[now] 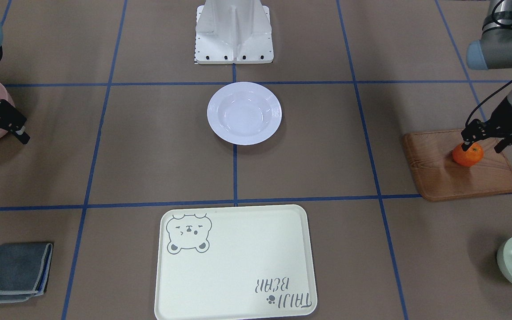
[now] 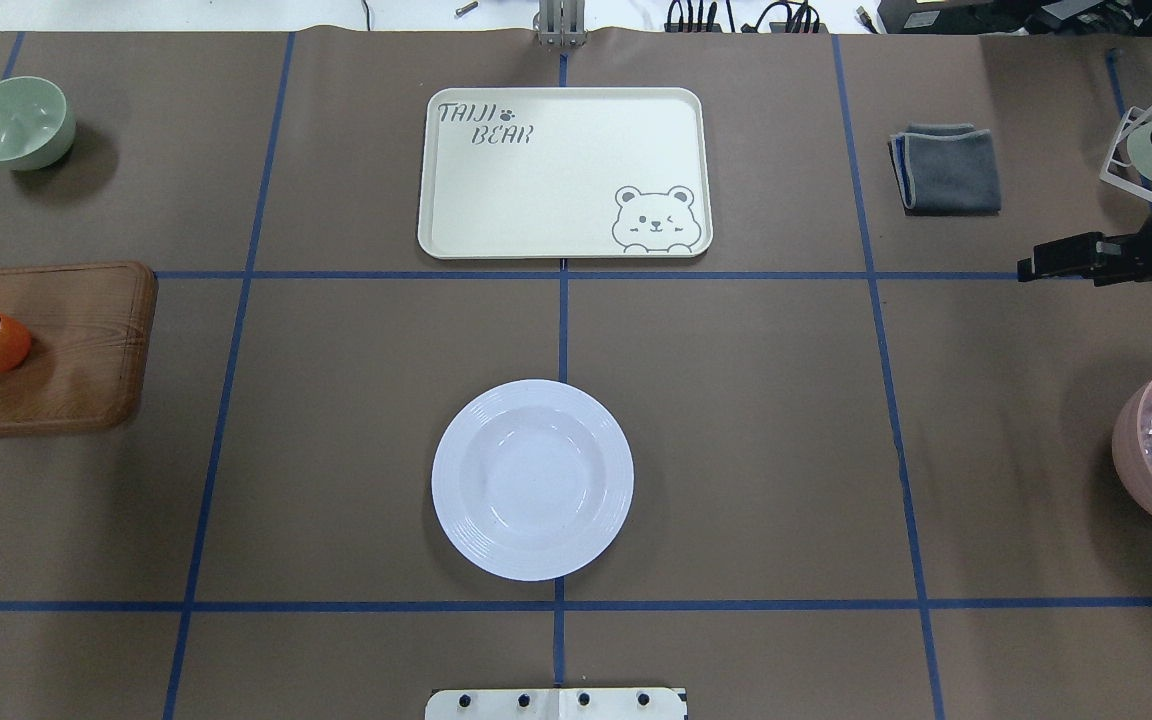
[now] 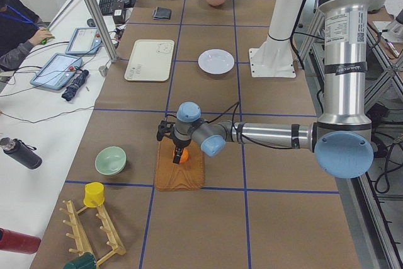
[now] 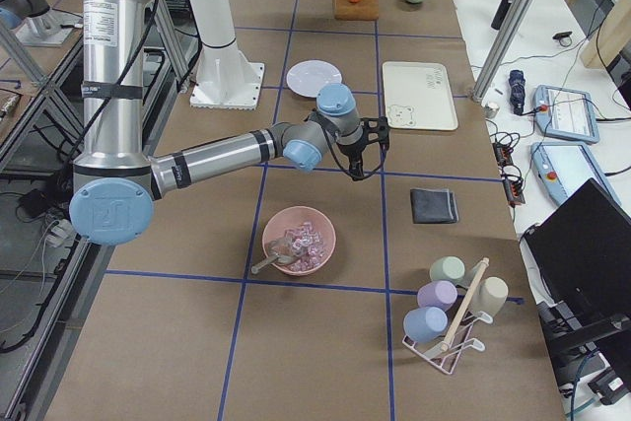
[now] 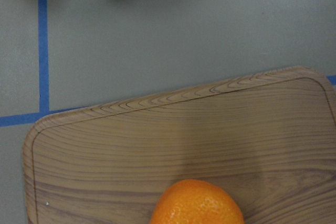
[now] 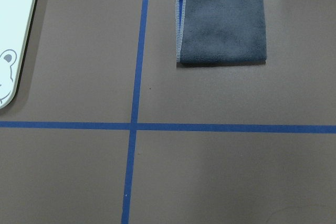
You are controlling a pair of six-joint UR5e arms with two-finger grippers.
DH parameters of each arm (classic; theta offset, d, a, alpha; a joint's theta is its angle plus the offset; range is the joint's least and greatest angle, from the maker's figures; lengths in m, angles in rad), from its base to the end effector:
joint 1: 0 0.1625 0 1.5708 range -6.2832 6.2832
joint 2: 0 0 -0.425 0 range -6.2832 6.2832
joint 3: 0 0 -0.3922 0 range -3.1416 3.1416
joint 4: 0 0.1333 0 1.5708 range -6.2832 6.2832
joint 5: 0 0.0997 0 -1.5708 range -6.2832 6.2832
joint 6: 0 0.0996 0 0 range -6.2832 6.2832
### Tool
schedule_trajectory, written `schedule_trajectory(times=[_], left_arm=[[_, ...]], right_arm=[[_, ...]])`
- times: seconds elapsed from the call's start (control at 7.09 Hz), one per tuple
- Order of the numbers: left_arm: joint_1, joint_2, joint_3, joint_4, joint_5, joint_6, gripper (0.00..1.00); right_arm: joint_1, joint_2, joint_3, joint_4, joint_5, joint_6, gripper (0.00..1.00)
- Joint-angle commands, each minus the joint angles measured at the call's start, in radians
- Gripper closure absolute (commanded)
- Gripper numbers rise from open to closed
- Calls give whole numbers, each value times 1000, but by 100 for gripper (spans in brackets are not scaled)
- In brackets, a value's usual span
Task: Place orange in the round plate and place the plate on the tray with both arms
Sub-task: 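Grasp the orange on the wooden board with the left gripper while the right arm advances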
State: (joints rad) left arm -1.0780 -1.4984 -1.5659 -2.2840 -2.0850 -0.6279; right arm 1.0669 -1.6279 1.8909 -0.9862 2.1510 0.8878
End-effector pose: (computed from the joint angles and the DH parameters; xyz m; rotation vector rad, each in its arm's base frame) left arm 0.1585 -0.4733 0.6272 0.2623 0.7502 0.0355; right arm -0.1642 -0.4609 0.4652 0.2820 -0.9435 0.1066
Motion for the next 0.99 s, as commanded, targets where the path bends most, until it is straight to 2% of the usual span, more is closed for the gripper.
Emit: schedule_trajectory(times=[0.0,0.28,0.42,0.56,0.85], left_arm=[[38,-22,52,-30,34,-1,2],[59,-43,131,-110,34,-3,2],[59,-43,132,-115,34,-4,37],[59,-43,124,-117,33,-4,96],[55,-39,51,-105,-38,-4,100]], right_arm=[[-2,-1,-1,1,0,0,0],[-4,-1,-1,0,0,0,0],[-4,0,-1,1,0,0,0],[-4,0,-1,1,0,0,0],[-4,3,0,1,1,-1,0]])
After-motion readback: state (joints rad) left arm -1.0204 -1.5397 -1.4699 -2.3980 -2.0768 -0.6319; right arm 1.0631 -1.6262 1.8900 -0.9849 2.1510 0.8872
